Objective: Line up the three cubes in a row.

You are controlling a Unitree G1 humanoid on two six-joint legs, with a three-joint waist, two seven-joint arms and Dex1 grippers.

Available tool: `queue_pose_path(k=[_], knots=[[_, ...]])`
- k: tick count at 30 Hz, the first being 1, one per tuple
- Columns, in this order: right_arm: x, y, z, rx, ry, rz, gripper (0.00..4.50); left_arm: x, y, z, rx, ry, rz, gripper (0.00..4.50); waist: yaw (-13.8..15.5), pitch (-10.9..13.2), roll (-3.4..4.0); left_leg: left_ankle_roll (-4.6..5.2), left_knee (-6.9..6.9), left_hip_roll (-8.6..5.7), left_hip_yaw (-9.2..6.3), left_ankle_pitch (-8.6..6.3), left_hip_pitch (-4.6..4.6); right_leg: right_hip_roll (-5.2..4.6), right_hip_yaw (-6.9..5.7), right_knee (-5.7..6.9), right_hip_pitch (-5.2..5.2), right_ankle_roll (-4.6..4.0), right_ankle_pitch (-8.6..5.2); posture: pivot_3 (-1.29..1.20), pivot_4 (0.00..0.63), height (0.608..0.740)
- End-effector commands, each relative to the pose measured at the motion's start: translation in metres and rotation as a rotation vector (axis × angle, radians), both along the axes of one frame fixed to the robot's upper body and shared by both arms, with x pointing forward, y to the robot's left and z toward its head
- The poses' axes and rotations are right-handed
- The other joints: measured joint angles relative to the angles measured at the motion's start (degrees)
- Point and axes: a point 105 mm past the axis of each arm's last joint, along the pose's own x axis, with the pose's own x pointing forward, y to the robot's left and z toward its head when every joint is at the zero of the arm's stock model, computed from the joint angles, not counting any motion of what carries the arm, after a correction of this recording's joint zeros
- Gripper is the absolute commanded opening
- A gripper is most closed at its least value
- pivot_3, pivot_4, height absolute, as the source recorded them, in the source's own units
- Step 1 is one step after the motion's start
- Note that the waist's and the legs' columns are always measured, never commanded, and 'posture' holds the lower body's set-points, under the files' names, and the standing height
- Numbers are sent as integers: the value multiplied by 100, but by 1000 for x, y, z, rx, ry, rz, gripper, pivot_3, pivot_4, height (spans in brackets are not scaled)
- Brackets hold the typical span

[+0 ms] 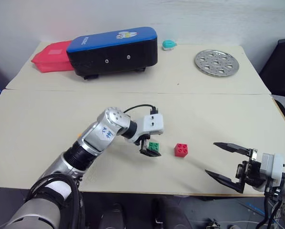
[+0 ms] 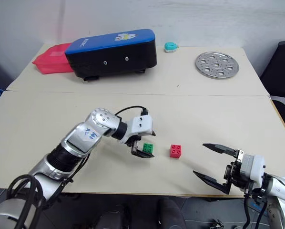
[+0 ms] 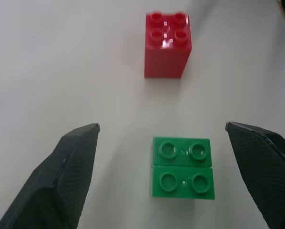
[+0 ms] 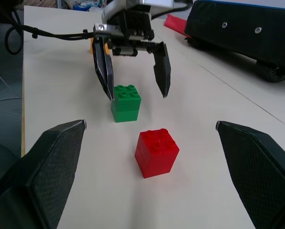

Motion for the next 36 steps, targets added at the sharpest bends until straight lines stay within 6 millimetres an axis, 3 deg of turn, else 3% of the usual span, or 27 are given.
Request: queue_pose_path(k=[1, 3, 6, 9, 12, 14, 17, 19, 21, 24, 29, 32, 36], knots=[[6, 7, 7, 7, -20, 29, 4500, -7, 13, 40, -126, -46, -24, 4315, -13, 0, 0, -1, -1, 1, 1, 0, 1, 0, 1, 1, 0, 0, 0, 0, 150, 740], [11, 13, 13, 23, -31, 47, 4500, -5, 31, 54, -208, -58, 7, 4315, -13, 0, 2, -2, -1, 2, 0, 0, 2, 3, 3, 2, -1, 0, 0, 0, 150, 740], [20, 26, 24, 64, -54, 85, 4500, 1, 86, 65, -342, -135, 97, 4315, -62, -2, 7, -5, -4, 2, 0, 1, 10, 3, 12, 7, -2, -1, -1, 0, 150, 740], [25, 39, 31, 84, -65, 129, 4500, -4, 151, 57, -387, -182, 240, 4416, -84, -1, 5, -11, -6, 3, -9, 1, 13, 5, 12, 15, -8, -8, -4, 0, 150, 740], [26, 49, 35, 93, -71, 169, 4500, -9, 216, 36, -318, -179, 467, 4416, -75, 0, 2, -11, -7, 5, -13, -3, 7, 3, 8, 12, -15, -10, -5, 0, 150, 740], [26, 55, 37, 95, -80, 199, 4500, -27, 266, 18, -256, -157, 637, 4416, -40, 1, 0, 3, -3, 4, -15, -11, 1, -3, 4, 7, -16, -9, -5, 0, 150, 740], [27, 59, 38, 94, -93, 224, 4500, -51, 300, 13, -277, -164, 764, 4416, -14, 0, 0, 39, 0, 1, -6, -41, 1, -24, -1, -1, -16, -9, -5, 0, 150, 740], [27, 65, 38, 97, -94, 263, 4500, -75, 336, -6, -247, -164, 902, 4416, 4, -3, -8, 52, 4, 1, -9, -58, -3, -33, -12, -7, -13, -8, -4, 0, 150, 740], [26, 69, 38, 98, -96, 293, 4500, -93, 356, -14, -248, -159, 980, 4416, 5, -5, -10, 55, 3, 1, -9, -68, 1, -38, -13, -10, -10, -8, -4, 0, 150, 740], [27, 69, 36, 100, -76, 312, 4500, -97, 354, -11, -291, -152, 991, 4416, 33, -6, -13, 55, 0, 1, -15, -70, 0, -43, -24, -11, -10, -10, -5, 0, 150, 740], [21, 66, 26, 73, -48, 338, 4500, -73, 295, 1, -353, -88, 754, 4416, 49, -8, -15, 57, -4, -1, -18, -66, -1, -71, -53, -10, 2, -13, -6, 0, 150, 740], [21, 64, 24, 72, -55, 339, 4500, -61, 278, 2, -358, -72, 697, 4416, 14, -7, -12, 55, -10, -3, -12, -63, -2, -76, -57, -10, 2, -13, -6, 0, 150, 740], [22, 59, 18, 72, -63, 323, 4500, -32, 263, -16, -346, -56, 658, 4416, -45, -7, -11, 51, -10, 6, 0, -61, 0, -54, -49, -7, -3, -13, -6, 0, 150, 740]])
